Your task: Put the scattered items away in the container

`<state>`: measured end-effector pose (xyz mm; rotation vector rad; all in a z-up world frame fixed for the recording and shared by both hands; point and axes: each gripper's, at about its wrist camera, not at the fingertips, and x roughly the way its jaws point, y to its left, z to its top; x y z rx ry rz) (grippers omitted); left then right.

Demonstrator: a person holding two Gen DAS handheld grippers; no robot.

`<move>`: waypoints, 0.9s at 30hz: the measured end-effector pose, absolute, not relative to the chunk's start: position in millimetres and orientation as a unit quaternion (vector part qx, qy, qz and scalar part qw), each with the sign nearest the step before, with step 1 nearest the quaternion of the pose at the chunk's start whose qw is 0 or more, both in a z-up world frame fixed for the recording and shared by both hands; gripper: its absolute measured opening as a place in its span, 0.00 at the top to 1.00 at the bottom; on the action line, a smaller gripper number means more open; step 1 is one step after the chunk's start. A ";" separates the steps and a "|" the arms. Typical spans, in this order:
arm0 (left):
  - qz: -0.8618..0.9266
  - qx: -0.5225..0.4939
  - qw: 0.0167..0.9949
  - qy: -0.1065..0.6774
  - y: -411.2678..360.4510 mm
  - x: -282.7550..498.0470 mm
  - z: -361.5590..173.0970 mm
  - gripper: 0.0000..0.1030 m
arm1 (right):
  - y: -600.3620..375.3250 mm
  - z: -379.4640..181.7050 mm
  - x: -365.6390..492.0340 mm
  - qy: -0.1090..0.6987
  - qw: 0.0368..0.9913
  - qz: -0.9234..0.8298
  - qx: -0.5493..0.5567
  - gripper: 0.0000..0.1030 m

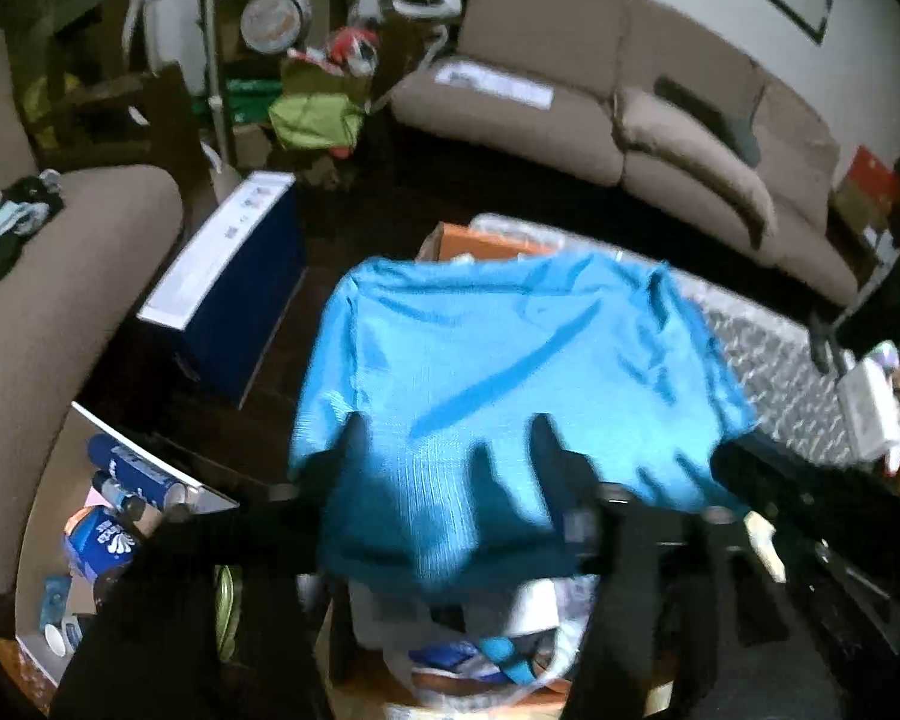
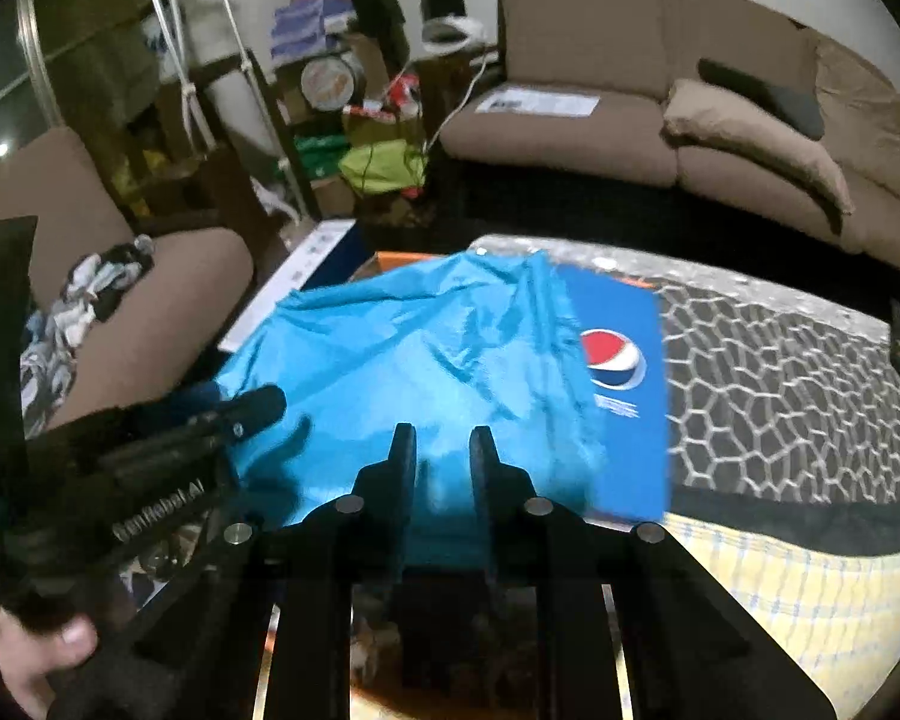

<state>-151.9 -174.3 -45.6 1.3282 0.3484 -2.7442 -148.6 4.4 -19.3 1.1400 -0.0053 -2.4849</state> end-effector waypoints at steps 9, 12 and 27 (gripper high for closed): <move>-0.905 0.416 0.025 0.087 -153.3 -80.2 -13.4 0.27 | 56.5 28.0 -78.8 -0.003 0.167 -0.908 0.384 0.80; -0.908 0.409 0.029 0.087 -145.8 -52.1 -4.8 0.23 | 71.2 36.1 -51.5 0.001 0.159 -0.911 0.380 0.80; -0.906 0.410 -0.006 0.103 -111.4 15.6 -14.5 0.15 | 111.0 33.3 48.8 0.033 0.125 -0.924 0.360 0.23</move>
